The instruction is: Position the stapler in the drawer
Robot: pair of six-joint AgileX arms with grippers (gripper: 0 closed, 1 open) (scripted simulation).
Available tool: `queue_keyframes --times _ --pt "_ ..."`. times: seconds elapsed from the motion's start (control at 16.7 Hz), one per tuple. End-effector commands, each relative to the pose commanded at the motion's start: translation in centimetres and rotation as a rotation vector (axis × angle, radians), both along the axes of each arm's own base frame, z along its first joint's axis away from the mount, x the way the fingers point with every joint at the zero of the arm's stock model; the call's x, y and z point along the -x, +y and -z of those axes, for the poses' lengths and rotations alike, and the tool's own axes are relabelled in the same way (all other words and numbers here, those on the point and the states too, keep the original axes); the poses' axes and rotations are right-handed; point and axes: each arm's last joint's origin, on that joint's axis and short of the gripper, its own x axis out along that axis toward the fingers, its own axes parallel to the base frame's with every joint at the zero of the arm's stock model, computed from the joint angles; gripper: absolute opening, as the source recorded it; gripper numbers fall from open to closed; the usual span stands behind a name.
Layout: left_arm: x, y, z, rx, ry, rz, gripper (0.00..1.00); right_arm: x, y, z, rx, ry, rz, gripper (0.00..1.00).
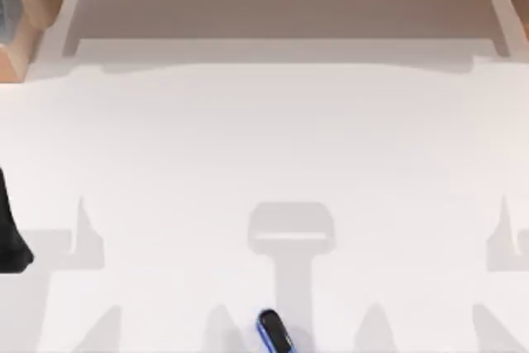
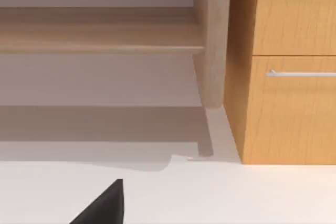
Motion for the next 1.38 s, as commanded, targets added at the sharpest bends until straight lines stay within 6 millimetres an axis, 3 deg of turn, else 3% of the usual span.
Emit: queue_keyframes --times 0.18,0.3,0.48,0.66,0.84,1.02,1.2,1.38 --pt "0.0 0.0 0.0 0.0 0.0 0.0 1.0 0.0 0.0 -0.3 0.009 -0.006 0.004 1.0" --pt "0.0 0.0 0.0 0.0 0.0 0.0 1.0 -0.1 -0.2 -1.5 0.053 -0.033 0.023 1.0" --pt "0.0 0.0 0.0 0.0 0.0 0.0 1.0 -0.9 -0.7 -4.7 0.182 -0.083 0.064 1.0" --pt "0.0 0.0 0.0 0.0 0.0 0.0 1.0 -3.1 -1.6 -8.4 0.384 -0.108 0.109 1.0" --pt "0.0 0.0 0.0 0.0 0.0 0.0 1.0 -7.1 -3.2 -10.9 0.639 -0.087 0.145 1.0" --pt "0.0 0.0 0.0 0.0 0.0 0.0 1.0 -12.5 -5.7 -11.3 0.909 -0.036 0.151 1.0" --pt "0.0 0.0 0.0 0.0 0.0 0.0 1.0 -18.3 -8.9 -9.2 1.161 0.014 0.124 1.0" --pt "0.0 0.0 0.0 0.0 0.0 0.0 1.0 -23.2 -12.2 -5.0 1.352 0.048 0.078 1.0"
